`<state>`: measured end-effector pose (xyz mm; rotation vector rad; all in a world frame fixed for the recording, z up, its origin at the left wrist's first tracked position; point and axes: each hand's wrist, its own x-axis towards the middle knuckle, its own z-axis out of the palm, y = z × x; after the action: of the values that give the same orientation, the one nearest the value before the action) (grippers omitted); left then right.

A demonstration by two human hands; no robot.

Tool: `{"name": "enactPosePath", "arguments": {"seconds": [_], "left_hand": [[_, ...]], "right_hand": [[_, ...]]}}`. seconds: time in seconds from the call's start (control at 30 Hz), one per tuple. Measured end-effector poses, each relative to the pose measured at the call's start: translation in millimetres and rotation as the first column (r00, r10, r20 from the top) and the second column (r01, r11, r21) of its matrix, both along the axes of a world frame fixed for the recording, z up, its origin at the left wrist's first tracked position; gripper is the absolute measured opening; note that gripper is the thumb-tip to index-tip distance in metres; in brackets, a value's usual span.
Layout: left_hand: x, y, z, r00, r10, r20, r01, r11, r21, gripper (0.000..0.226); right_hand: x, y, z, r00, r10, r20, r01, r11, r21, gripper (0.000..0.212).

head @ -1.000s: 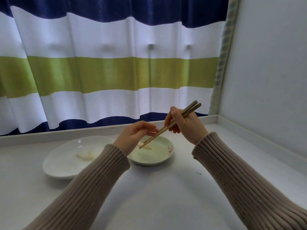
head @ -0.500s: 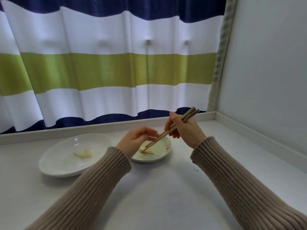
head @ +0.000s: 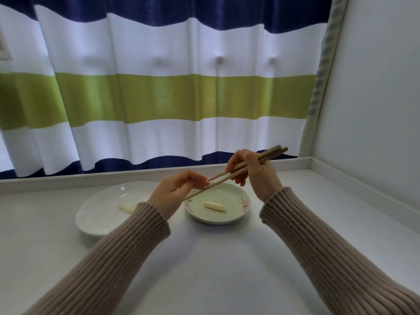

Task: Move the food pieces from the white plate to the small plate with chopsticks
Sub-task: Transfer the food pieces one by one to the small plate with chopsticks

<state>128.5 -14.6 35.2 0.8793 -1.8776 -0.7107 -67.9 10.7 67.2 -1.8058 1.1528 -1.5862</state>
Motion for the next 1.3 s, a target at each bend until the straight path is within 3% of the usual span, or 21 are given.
{"name": "enactPosePath", "arguments": {"seconds": [0.47, 0.73, 1.0, 1.3], "left_hand": [[99.3, 3.3, -1.7, 0.964, 0.246, -0.100, -0.251, 0.967, -0.040, 0.028], [123.4, -3.4, -12.9, 0.901, 0.395, -0.181, -0.401, 0.916, 0.000, 0.026], [120.7, -11.2, -23.8, 0.918, 0.383, -0.103, -0.379, 0.924, 0.058, 0.025], [120.9, -14.3, -27.3, 0.904, 0.401, -0.148, -0.381, 0.913, 0.146, 0.050]], "right_hand": [[109.4, -29.8, -8.8, 0.973, 0.224, 0.048, -0.226, 0.973, 0.039, 0.041], [138.5, -52.3, -9.9, 0.971, 0.235, 0.050, -0.237, 0.970, 0.051, 0.046], [139.1, -58.2, -14.7, 0.981, 0.193, 0.026, -0.194, 0.977, 0.093, 0.053], [142.7, -55.2, -17.8, 0.985, 0.157, -0.066, -0.147, 0.980, 0.133, 0.053]]}}
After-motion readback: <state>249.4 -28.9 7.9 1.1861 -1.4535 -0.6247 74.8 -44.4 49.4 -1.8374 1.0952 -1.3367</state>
